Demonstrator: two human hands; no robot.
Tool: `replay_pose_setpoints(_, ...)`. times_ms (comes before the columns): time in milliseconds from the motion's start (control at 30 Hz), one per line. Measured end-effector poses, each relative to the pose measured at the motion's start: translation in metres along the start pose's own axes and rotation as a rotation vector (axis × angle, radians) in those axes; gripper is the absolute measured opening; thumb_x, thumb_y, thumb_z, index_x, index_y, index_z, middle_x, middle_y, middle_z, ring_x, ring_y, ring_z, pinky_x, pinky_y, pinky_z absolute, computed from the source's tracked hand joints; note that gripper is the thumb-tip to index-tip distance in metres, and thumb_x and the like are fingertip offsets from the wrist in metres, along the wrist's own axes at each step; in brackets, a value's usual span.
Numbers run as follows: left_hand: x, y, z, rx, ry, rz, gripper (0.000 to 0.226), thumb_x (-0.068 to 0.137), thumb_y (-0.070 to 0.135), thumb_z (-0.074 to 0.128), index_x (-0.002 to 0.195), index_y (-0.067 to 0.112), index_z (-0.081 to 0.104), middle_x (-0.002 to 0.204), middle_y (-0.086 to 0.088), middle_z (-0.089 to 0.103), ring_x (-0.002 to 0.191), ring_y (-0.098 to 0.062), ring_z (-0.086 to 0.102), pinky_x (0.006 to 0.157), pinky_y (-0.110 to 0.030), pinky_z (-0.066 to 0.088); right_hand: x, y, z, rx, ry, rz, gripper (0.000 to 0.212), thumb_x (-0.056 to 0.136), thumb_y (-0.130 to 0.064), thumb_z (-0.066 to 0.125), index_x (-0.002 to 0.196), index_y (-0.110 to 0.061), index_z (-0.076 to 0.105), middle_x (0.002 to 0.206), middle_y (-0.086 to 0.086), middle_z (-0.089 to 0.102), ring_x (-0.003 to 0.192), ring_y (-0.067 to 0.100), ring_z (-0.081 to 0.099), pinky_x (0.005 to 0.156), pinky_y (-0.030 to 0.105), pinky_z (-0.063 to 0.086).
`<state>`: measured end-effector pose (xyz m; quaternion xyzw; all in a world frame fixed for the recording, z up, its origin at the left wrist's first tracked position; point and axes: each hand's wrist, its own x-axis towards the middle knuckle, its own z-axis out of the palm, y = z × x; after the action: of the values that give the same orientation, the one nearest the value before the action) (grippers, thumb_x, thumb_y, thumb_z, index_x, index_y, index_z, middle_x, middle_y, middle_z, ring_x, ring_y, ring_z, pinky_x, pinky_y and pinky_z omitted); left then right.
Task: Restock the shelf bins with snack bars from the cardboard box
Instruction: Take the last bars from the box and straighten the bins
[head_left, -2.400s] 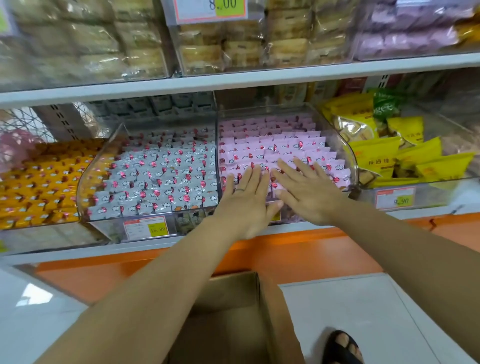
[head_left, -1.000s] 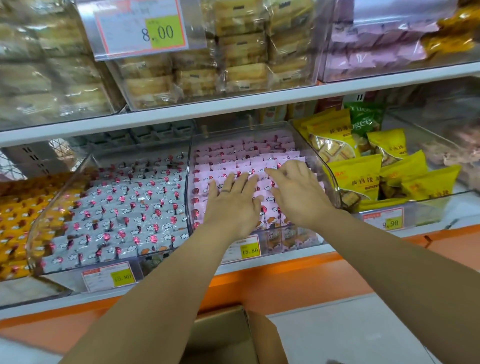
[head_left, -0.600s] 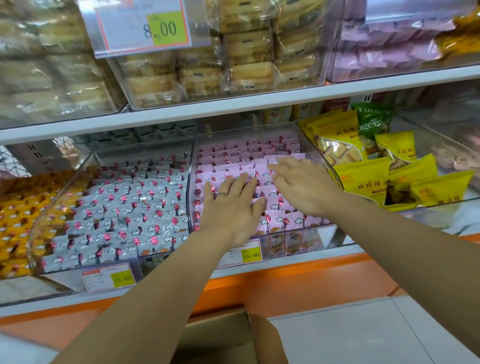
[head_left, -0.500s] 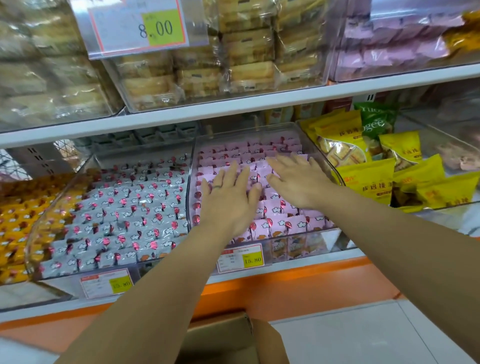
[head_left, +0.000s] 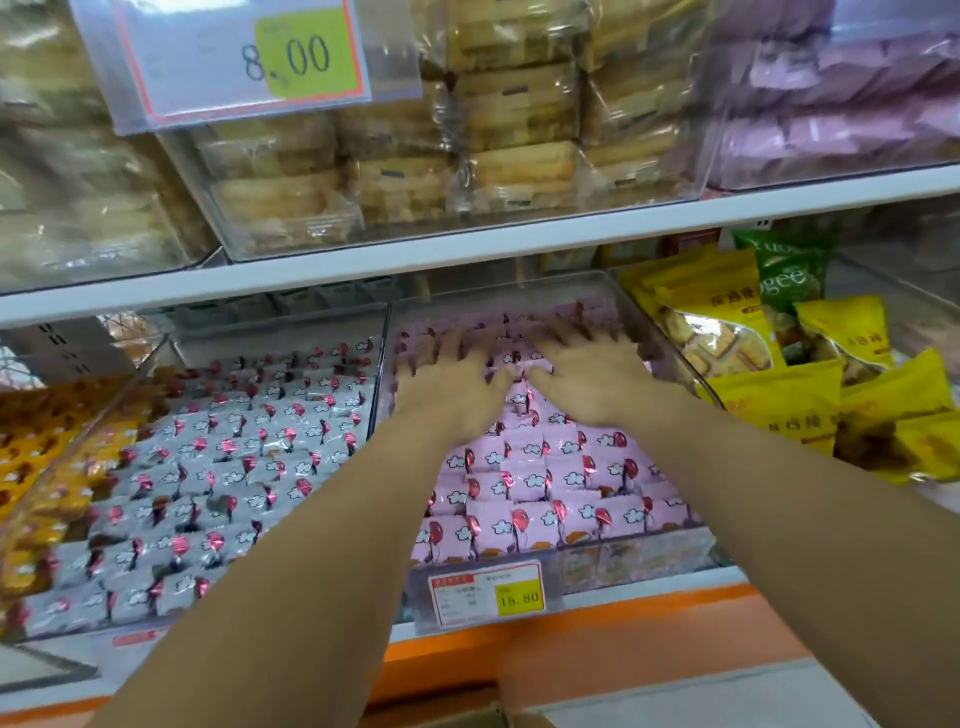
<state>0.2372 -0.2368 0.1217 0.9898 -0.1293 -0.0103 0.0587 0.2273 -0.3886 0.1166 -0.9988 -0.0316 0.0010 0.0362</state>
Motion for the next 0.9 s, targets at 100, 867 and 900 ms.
replay_pose_setpoints(100,0.005,-0.003,0.0,0.024,-0.028,-0.017,0.054,0.097,0.06,0.02,0.147,0.039,0.024,0.159,-0.001,0.014,0.144,-0.032,0.013,0.117,-0.05,0.006,-0.001,0.002,-0.003,0.014,0.013,0.007,0.049,0.098,-0.048,0.025,0.145,-0.037,0.029,0.154,0.002,0.027,0.137,0.032,0.027,0.111,0.048,0.019)
replay_pose_setpoints(867,-0.077,0.015,0.015,0.015,-0.087,0.09,0.054,0.101,0.049,0.013,0.15,0.038,-0.009,0.159,0.003,-0.016,0.146,-0.024,-0.017,0.114,-0.054,-0.014,-0.091,0.001,0.007,0.086,-0.067,-0.099,0.055,0.103,-0.043,0.019,0.152,-0.028,-0.002,0.16,-0.006,-0.008,0.147,0.014,-0.01,0.116,0.047,-0.01)
replay_pose_setpoints(900,-0.082,0.015,0.013,-0.009,-0.057,0.098,0.055,0.102,0.049,0.014,0.15,0.037,-0.007,0.16,0.002,-0.015,0.146,-0.023,-0.016,0.114,-0.053,-0.014,-0.097,0.002,0.003,0.134,-0.014,-0.104,0.055,0.103,-0.041,0.022,0.152,-0.028,0.001,0.16,-0.006,-0.004,0.147,0.014,-0.007,0.117,0.045,-0.009)
